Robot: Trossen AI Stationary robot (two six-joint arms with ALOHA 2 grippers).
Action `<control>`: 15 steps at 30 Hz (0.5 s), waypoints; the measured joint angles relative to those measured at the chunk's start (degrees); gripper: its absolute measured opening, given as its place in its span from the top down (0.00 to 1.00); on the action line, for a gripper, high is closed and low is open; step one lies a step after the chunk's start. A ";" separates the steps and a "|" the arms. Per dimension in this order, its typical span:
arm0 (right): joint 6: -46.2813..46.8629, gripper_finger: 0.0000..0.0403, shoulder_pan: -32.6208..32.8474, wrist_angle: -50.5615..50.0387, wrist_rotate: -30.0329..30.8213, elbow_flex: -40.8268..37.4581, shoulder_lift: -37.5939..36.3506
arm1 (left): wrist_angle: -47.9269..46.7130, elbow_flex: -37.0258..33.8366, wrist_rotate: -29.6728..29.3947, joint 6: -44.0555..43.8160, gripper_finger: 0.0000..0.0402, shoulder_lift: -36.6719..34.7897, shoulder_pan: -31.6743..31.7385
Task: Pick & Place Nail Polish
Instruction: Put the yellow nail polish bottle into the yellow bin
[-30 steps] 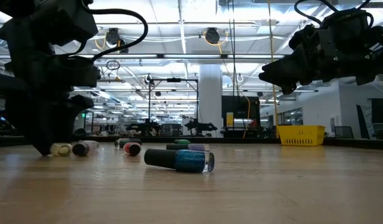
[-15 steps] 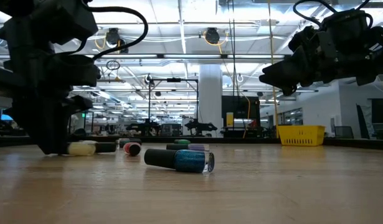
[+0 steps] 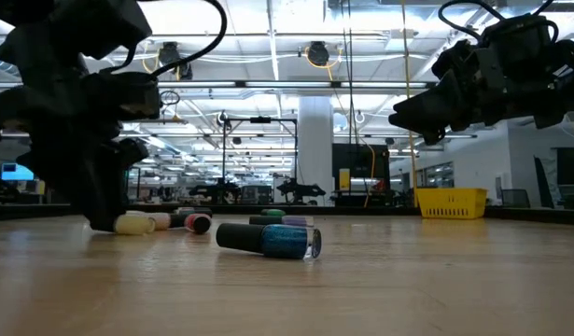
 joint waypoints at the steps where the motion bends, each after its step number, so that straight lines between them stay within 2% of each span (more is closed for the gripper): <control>1: 0.00 0.62 0.00 0.00 0.00 0.00 0.00 | 0.30 0.00 -0.02 0.34 0.62 -0.01 0.01; 7: -0.01 0.62 0.00 0.00 0.00 0.00 0.00 | 0.10 0.04 -0.04 0.72 0.64 0.94 0.03; 15: 0.00 0.62 0.00 -0.20 0.02 0.00 0.00 | 3.02 0.37 0.62 0.09 0.67 6.44 0.00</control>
